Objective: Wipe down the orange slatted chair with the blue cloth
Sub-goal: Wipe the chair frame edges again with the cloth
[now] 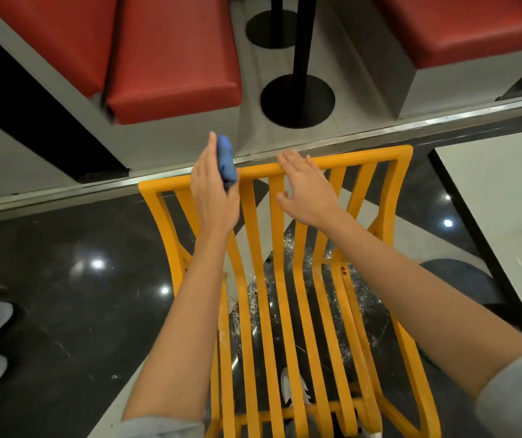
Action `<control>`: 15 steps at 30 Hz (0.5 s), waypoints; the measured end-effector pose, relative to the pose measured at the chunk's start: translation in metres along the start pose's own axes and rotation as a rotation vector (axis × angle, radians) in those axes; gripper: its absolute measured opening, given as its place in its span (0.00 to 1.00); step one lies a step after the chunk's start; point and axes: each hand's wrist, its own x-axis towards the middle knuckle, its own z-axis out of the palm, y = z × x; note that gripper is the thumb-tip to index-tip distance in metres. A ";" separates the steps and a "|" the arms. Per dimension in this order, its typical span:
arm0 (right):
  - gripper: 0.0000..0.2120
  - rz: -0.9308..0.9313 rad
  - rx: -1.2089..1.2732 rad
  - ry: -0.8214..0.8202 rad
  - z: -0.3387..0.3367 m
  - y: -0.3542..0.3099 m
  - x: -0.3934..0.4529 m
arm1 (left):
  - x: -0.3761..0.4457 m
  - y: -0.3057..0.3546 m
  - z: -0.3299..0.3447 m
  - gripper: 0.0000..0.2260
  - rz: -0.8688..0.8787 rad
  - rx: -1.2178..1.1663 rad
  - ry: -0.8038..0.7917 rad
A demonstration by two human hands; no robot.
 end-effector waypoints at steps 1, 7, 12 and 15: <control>0.35 -0.001 -0.021 -0.009 0.002 -0.001 0.000 | -0.004 -0.006 0.006 0.29 0.059 0.101 -0.028; 0.35 -0.020 -0.018 0.009 0.001 0.001 0.001 | -0.024 0.003 0.019 0.29 0.305 0.469 -0.143; 0.35 -0.002 0.068 0.025 0.000 0.001 -0.002 | -0.015 -0.015 -0.007 0.32 -0.012 0.386 0.062; 0.36 -0.011 0.092 0.044 0.006 0.000 0.000 | -0.026 0.011 0.018 0.33 0.096 0.318 -0.061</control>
